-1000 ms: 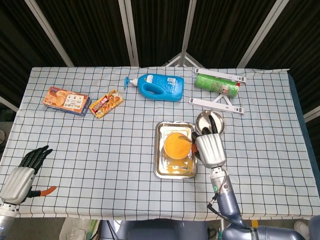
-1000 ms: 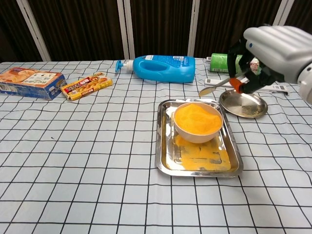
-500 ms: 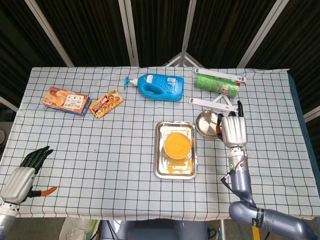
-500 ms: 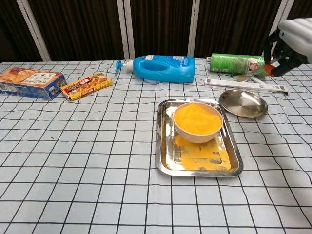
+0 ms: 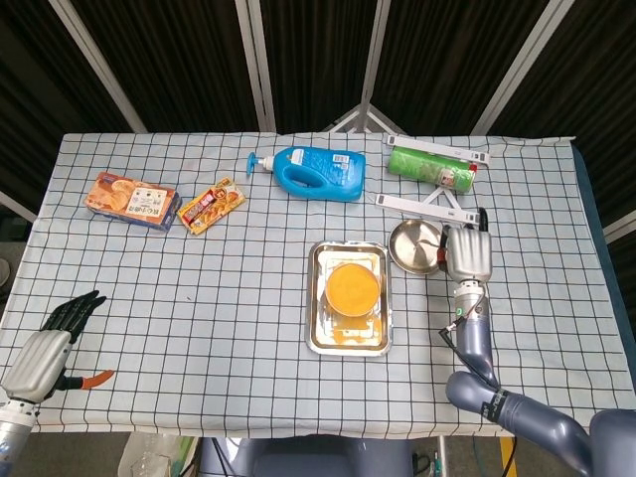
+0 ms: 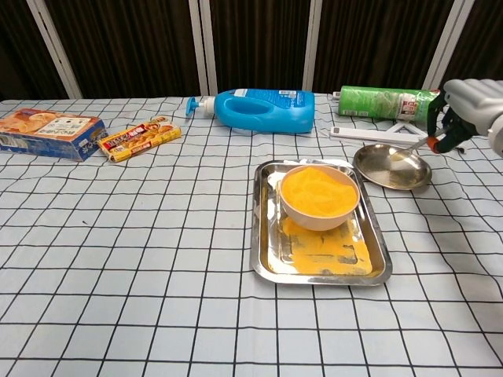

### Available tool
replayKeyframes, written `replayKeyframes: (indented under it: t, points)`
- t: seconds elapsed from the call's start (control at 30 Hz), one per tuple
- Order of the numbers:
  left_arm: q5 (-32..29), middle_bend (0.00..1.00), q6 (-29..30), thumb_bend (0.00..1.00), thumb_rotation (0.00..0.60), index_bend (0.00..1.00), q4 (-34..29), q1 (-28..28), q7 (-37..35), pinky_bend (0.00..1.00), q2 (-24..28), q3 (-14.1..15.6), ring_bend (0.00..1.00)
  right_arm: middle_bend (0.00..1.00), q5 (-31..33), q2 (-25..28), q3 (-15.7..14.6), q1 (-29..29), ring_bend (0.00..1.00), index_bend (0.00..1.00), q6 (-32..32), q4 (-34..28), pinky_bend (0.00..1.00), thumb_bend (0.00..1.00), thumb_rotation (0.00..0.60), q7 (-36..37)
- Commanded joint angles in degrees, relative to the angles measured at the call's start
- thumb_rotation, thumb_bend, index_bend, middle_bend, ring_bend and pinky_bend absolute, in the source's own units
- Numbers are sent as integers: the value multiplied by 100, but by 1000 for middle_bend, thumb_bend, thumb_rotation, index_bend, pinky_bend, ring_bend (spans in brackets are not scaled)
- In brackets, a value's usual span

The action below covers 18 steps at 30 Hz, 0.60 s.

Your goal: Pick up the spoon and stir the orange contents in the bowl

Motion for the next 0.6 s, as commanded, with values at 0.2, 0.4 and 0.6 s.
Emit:
replayKeyframes:
  t: [0.2, 0.4, 0.6]
  points:
    - [-4, 0, -2, 0, 600, 0, -8, -1, -6, 0, 5, -4, 0, 585, 111, -178, -87, 11, 320, 562, -158, 361, 0, 776, 600, 181]
    - [20, 0, 36, 0, 600, 0, 0, 10, -15, 0, -2, -8, 0, 272, 267, -63, -116, -31, 117, 199, -117, 171, 0, 631, 600, -62]
    - [63, 0, 76, 0, 600, 0, 21, 22, -27, 0, -7, -3, 0, 179, 448, 138, -93, -116, 60, 91, 86, -159, 0, 583, 600, -323]
